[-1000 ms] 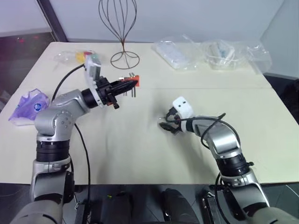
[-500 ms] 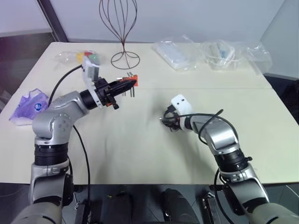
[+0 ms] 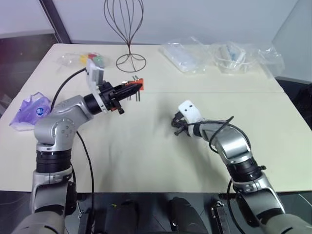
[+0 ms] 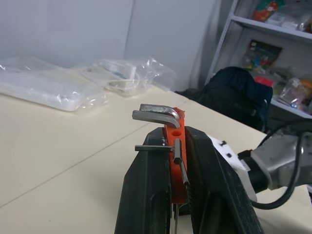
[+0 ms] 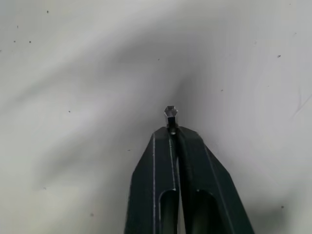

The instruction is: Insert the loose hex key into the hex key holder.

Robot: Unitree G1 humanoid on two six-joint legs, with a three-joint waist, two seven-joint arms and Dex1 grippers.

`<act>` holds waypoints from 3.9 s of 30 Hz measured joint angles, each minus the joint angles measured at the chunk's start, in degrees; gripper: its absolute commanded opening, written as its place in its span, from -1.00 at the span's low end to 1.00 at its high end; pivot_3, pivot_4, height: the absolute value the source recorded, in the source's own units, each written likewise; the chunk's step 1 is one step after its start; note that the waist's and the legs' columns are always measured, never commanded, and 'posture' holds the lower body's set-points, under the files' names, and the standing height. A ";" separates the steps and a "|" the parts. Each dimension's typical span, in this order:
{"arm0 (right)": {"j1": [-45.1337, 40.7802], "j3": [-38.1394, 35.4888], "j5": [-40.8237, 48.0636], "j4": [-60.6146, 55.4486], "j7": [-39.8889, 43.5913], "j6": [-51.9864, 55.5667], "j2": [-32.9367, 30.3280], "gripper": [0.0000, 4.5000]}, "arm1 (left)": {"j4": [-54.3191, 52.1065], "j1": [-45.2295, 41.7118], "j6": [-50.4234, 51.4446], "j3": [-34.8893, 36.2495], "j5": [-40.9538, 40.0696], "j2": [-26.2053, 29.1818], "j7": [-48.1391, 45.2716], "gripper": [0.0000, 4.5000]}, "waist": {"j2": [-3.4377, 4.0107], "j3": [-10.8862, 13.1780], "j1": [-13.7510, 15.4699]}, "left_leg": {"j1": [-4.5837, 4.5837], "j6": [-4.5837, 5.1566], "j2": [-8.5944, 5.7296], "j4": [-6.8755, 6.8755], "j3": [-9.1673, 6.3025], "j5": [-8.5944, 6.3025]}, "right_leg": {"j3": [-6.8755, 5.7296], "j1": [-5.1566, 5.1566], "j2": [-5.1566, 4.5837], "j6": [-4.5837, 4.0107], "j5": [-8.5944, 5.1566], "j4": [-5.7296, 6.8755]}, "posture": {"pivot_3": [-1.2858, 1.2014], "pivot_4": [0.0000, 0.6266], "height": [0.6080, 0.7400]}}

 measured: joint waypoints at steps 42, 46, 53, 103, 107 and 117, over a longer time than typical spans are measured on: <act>-12.44 -4.67 12.81 18.90 -13.61 -65.72 25.79 -0.97 | 12.10 -12.52 -2.83 -4.79 6.67 -3.22 -3.64 -1.00 | 0.02 0.01 -1.45 | -0.01 -0.04 0.13 -0.17 0.00 0.02 | 0.04 -0.21 -0.04 0.00 0.01 0.17 | 0.03 -0.52 1.00; -12.44 -4.66 12.79 18.99 -13.66 -66.10 25.79 -0.97 | 11.94 -12.53 -2.29 -4.55 6.24 -3.52 -3.41 -1.00 | 0.02 0.01 -1.47 | -0.01 -0.04 0.13 -0.17 0.00 0.02 | 0.04 -0.22 -0.04 0.00 0.01 0.17 | 0.03 -0.52 1.00; -12.47 -4.70 12.55 19.42 -14.10 -66.73 25.77 -0.97 | 11.79 -12.52 -1.91 -4.51 6.06 -3.52 -3.54 -1.00 | 0.02 0.01 -1.47 | -0.01 -0.04 0.13 -0.17 0.00 0.02 | 0.04 -0.22 -0.03 0.00 0.01 0.17 | 0.03 -0.52 1.00; -13.44 -5.72 10.91 19.61 -14.67 -66.40 25.74 -0.97 | 12.11 -12.80 -2.77 -4.15 5.56 -3.93 -3.33 -1.00 | 0.03 0.01 -1.47 | -0.01 -0.04 0.13 -0.17 0.00 0.02 | 0.04 -0.22 -0.03 0.00 0.01 0.17 | 0.03 -0.52 1.00; -13.44 -5.75 10.83 19.69 -14.68 -66.40 25.73 -0.97 | 12.08 -13.16 -2.82 -4.06 5.55 -3.92 -3.34 -1.00 | 0.03 0.01 -1.47 | -0.01 -0.04 0.13 -0.17 0.00 0.02 | 0.04 -0.22 -0.04 0.00 0.01 0.17 | 0.03 -0.52 1.00; -13.42 -5.70 10.21 19.74 -14.66 -66.34 25.73 -0.97 | 12.19 -13.79 -2.96 -3.65 5.56 -4.02 -3.25 -1.00 | 0.03 0.01 -1.47 | -0.01 -0.04 0.13 -0.17 0.00 0.02 | 0.04 -0.22 -0.03 0.00 0.01 0.17 | 0.03 -0.52 1.00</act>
